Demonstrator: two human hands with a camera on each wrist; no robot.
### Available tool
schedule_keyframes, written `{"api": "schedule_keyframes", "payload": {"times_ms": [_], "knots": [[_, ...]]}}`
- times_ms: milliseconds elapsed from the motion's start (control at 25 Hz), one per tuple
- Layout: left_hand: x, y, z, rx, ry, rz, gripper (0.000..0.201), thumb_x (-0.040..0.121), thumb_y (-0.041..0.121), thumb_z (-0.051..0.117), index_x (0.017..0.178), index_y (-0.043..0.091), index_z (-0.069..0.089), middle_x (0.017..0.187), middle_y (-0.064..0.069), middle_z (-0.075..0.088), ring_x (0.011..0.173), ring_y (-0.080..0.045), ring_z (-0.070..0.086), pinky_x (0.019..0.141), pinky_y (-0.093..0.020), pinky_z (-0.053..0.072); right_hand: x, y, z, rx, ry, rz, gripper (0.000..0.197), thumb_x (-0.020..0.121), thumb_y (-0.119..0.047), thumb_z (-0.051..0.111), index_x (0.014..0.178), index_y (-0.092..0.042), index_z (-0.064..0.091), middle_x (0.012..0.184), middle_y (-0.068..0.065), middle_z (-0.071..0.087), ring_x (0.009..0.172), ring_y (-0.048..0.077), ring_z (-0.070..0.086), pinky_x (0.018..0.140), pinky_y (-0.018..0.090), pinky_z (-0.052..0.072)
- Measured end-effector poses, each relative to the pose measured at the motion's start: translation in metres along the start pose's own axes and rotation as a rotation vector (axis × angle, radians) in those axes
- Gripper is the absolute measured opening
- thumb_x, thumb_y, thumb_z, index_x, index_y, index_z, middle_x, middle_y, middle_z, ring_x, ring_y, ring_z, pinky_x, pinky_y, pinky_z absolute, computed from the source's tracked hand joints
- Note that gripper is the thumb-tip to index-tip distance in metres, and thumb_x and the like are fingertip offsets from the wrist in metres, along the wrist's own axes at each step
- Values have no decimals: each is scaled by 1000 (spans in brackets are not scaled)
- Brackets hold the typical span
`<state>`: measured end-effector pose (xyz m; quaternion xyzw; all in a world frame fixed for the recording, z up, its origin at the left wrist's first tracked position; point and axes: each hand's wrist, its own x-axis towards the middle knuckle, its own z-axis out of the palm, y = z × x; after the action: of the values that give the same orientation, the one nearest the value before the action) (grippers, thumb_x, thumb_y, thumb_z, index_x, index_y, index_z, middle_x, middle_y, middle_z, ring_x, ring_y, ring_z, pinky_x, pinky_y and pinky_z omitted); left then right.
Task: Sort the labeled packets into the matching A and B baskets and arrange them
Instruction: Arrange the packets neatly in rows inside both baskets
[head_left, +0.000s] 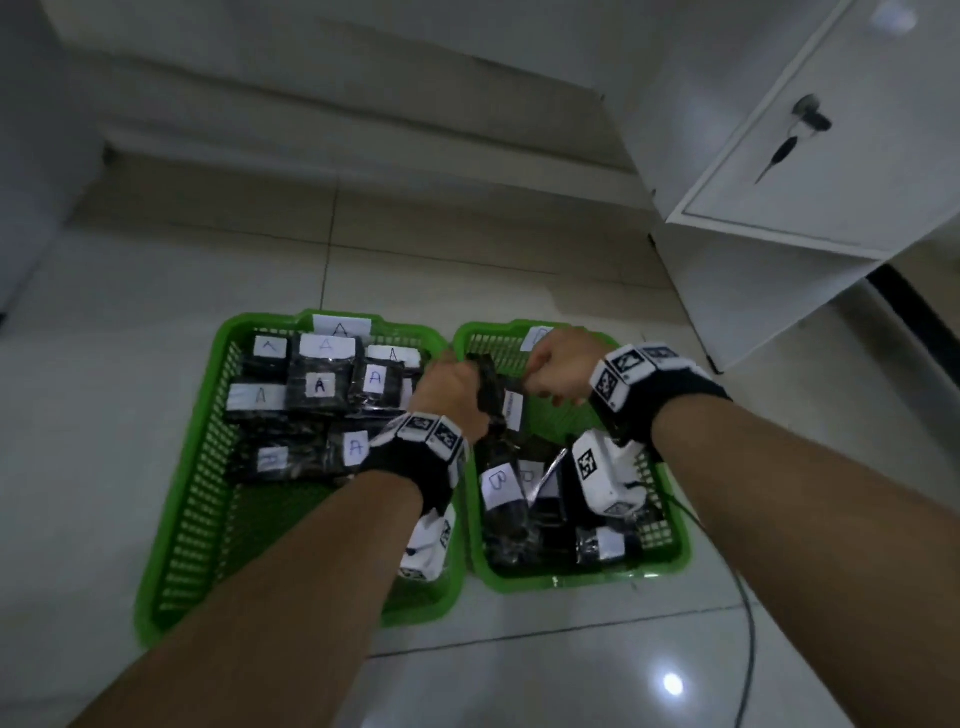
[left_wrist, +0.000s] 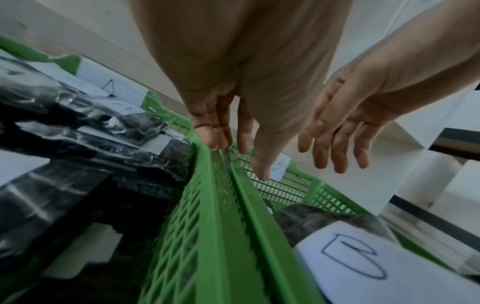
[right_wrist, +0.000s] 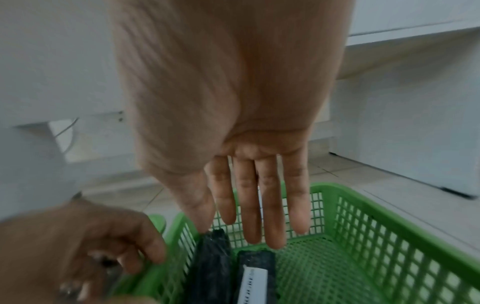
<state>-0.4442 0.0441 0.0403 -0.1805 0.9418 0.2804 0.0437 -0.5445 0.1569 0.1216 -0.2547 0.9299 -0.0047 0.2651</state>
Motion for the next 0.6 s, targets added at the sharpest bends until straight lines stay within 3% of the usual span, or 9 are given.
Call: {"api": "schedule_keyframes", "payload": {"times_ms": [80,120,200,280,360,440,480,520,600], "knots": [[3,3,4,18,35,-74,49,76,19,80,120,11,59,126,-10,50,116,-27,54,97,-32,48,12,11,-3,-161,-68,-62,24,87,-17,67,95,5,74,95,23,72,89,36,72,63,37,56],[5,6,8,10,68,-101,50,75,15,80,120,9,58,127,-11,49,115,-28,55,96,-33,49,17,18,3,-255,-75,-91,20,88,-15,65,79,3,71,81,23,67,73,34,68,56,32,49],[7,12,16,-13,130,-147,51,71,7,79,118,8,59,127,-11,48,114,-29,57,96,-33,51,25,33,21,-366,-96,-132,34,89,-12,62,59,-9,48,62,13,44,54,25,45,52,28,35],[7,16,20,-29,179,-177,52,70,3,77,119,9,59,129,-11,48,114,-28,57,95,-31,49,30,50,36,-364,-83,-164,33,91,-15,62,63,-10,47,63,10,44,59,24,44,54,27,34],[5,17,22,-25,191,-207,53,72,4,76,121,11,59,130,-9,50,116,-27,55,95,-29,48,32,62,46,-309,-76,-192,26,92,-21,63,75,-1,62,74,19,59,63,25,50,53,26,37],[-1,18,19,49,188,-225,54,74,7,75,125,13,57,132,-7,51,120,-27,51,97,-31,48,32,69,45,-212,-78,-229,27,91,-20,65,98,5,73,100,27,70,72,29,64,58,33,54],[0,18,19,92,181,-235,57,75,9,75,128,13,55,134,-6,50,123,-27,49,100,-32,47,33,71,41,-151,-63,-246,25,91,-18,65,103,2,74,105,27,70,80,33,69,67,41,61],[-2,16,19,102,165,-254,61,76,10,76,132,13,53,137,-5,48,126,-27,48,103,-34,46,31,71,37,-89,-51,-263,21,91,-17,65,101,-2,76,102,22,72,85,33,71,74,45,62],[-7,12,19,85,115,-267,70,78,11,76,141,12,45,146,-6,42,132,-27,47,108,-35,44,25,69,30,-4,5,-305,11,90,-17,68,92,-10,76,93,11,74,84,27,72,75,42,63]]}}
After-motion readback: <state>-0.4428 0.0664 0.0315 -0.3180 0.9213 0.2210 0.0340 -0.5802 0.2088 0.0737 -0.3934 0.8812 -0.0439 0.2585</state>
